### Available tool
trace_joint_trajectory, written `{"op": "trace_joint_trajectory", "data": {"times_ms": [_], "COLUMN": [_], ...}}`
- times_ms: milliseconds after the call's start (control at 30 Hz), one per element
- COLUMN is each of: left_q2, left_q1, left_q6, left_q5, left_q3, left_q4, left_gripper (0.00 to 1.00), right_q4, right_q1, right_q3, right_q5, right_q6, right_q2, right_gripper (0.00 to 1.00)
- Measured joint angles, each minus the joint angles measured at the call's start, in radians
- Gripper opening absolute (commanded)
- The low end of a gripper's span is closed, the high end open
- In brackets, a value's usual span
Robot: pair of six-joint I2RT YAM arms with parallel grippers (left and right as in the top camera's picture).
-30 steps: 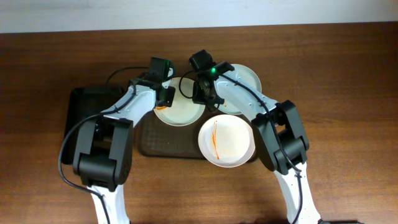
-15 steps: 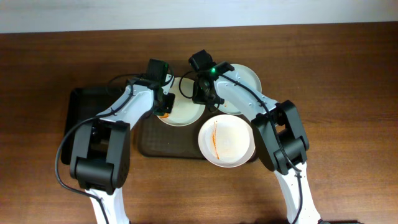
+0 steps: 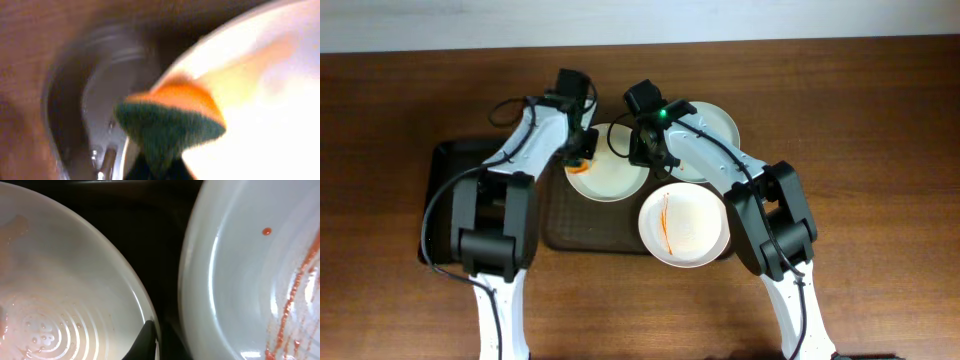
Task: Clean dirty plates on tray and stack at the side
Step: 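Scrub the plate once more with the sponge in the left gripper, then carry the cleaned plate with the right gripper to the table's right side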
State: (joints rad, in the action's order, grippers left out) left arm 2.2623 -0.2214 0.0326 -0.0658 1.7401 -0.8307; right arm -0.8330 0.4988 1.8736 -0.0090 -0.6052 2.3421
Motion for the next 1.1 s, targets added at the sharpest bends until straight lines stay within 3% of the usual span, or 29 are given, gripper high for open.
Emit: {"op": "trace_joint_trajectory", "data": {"times_ms": [167,367,467,600,700,900,1100], "left_q2": [0.112,0.111,0.111,0.111,0.111,0.111,0.111], "left_q1": [0.03,0.082,0.109,0.146,0.152,0.162,0.162], "left_q6": [0.0,-0.031,-0.034,-0.034,-0.034,-0.034,-0.034], "left_q5": [-0.002,0.024,0.045,0.052,0.053,0.056,0.059], "left_q3": [0.385,0.809,0.872,0.872,0.872,0.872,0.872], "left_q4": [-0.391,-0.66,-0.681,-0.697,-0.692,-0.692,-0.705], "left_gripper": [0.0,0.0,0.0,0.0,0.0,0.0,0.01], "right_q4": [0.004,-0.041,-0.089,-0.143,-0.183,-0.199,-0.204], "right_q1": [0.0,-0.02,-0.02,-0.004,0.081,0.383,0.484], "right_q3": [0.0,0.008,0.008,0.009,0.024,0.02,0.019], "right_q5": [-0.02,-0.113,-0.123,-0.032,0.219,0.927,1.366], "right_q6": [0.018,0.153,0.221,0.281,0.299,0.263,0.17], "right_q2": [0.0,-0.004,-0.047,-0.23,-0.335,-0.324,-0.324], "right_gripper": [0.04,0.04,0.04,0.04,0.04,0.04,0.04]}}
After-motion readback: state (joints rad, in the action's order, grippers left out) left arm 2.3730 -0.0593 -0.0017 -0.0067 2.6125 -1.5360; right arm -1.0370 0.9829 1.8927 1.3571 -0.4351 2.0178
